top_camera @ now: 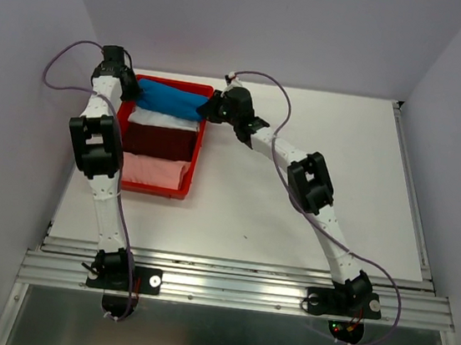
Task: Roll the t-shirts
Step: Place the T-shirt in the bin.
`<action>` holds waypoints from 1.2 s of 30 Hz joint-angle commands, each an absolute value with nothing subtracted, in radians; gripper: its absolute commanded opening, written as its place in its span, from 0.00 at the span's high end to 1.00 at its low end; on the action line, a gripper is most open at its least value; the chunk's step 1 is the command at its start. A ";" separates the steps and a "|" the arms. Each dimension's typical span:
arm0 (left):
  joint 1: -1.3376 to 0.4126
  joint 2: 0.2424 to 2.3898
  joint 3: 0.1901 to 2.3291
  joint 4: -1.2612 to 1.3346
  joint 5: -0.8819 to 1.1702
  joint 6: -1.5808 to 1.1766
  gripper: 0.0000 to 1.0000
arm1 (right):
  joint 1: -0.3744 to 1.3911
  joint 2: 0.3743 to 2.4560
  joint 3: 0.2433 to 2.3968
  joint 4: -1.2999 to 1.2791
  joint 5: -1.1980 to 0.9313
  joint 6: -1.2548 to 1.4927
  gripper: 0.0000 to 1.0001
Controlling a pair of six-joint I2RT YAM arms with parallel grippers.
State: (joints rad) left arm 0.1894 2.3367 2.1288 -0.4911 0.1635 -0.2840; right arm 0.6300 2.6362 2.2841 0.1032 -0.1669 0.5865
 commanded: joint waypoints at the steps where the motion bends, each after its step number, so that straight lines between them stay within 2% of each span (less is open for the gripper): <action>1: 0.193 2.261 2.083 -0.436 0.166 -0.261 1.00 | 0.611 2.551 2.223 0.040 -0.074 0.542 0.99; 10: 0.155 2.206 1.976 -0.399 0.173 -0.241 1.00 | 0.592 2.487 2.143 -0.041 -0.005 0.494 0.99; 15: 0.135 2.249 2.055 -0.406 0.167 -0.244 1.00 | 0.581 2.482 2.145 -0.041 -0.005 0.491 0.99; 23: 0.133 2.379 2.269 -0.491 0.147 -0.218 1.00 | 0.572 2.574 2.301 -0.055 -0.006 0.515 0.99; 36: 0.137 2.408 2.280 -0.512 0.166 -0.184 1.00 | 0.563 2.655 2.381 -0.066 -0.011 0.526 0.99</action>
State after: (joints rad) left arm 0.1196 2.4359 2.2333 -0.5037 0.1822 -0.2176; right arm 0.5892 2.6270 2.3421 -0.0402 -0.0528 0.5434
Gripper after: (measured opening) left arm 0.052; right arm 0.198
